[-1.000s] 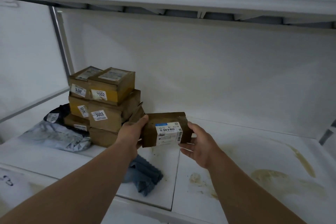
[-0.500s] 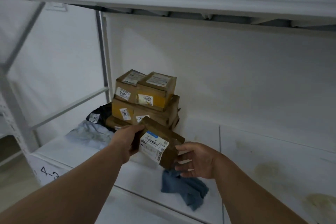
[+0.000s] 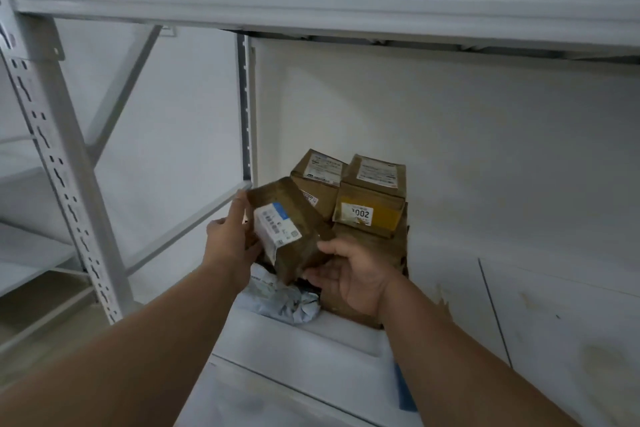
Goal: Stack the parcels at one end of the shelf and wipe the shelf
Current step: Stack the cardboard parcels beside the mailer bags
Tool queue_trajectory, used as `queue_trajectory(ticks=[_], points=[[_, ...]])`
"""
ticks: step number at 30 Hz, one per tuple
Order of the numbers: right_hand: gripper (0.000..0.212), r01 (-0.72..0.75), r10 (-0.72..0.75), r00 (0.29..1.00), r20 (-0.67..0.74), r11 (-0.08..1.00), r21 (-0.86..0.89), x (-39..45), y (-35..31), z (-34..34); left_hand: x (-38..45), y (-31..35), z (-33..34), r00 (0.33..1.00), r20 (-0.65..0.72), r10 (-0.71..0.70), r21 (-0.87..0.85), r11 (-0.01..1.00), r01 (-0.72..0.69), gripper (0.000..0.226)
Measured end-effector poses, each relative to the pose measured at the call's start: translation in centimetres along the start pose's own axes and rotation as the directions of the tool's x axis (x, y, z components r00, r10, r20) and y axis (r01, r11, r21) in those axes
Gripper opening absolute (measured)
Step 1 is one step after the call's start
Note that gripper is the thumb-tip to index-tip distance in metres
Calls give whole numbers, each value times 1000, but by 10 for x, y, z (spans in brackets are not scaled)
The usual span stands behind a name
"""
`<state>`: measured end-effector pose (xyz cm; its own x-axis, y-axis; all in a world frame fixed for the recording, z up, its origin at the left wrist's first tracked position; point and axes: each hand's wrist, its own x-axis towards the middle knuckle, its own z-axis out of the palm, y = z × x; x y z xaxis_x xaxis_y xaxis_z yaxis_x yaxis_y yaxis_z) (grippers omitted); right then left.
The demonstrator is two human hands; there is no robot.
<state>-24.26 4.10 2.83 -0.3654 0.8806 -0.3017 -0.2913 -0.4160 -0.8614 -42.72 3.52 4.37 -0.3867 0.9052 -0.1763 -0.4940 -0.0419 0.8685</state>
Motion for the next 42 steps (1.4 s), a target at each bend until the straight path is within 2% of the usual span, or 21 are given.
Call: queue_trajectory(ticks=[3,8,14,18,23,26,29,34,39,42], points=[[38,104,-99,994,-54,989,106,11,-7,22,1,11,2,998,40,53,64,996,-55,46],[40,250,-229,966,-121,947,202,31,-20,51,11,18,6,960,241,144,283,936,-212,22],[26,370,-329,921,-207,906,207,47,-39,63,34,31,25,921,353,162,310,909,-278,30],[31,426,-387,895,-220,889,168,53,-48,65,53,35,42,922,343,181,364,879,-308,43],[46,480,-457,874,-164,866,142,57,-55,66,73,37,66,912,346,220,401,844,-356,31],[56,436,-422,896,-136,894,98,61,-59,67,83,36,75,911,360,201,489,791,-368,34],[61,373,-362,921,-145,927,52,65,-59,65,92,32,78,926,327,190,521,781,-345,32],[58,386,-374,906,-199,922,29,71,-58,63,96,28,77,914,307,265,555,731,-398,33],[73,419,-420,885,-199,907,-47,76,-58,63,95,23,76,933,281,224,503,794,-342,44],[76,398,-409,893,-189,913,-94,72,-56,59,91,20,74,932,284,225,508,789,-345,48]])
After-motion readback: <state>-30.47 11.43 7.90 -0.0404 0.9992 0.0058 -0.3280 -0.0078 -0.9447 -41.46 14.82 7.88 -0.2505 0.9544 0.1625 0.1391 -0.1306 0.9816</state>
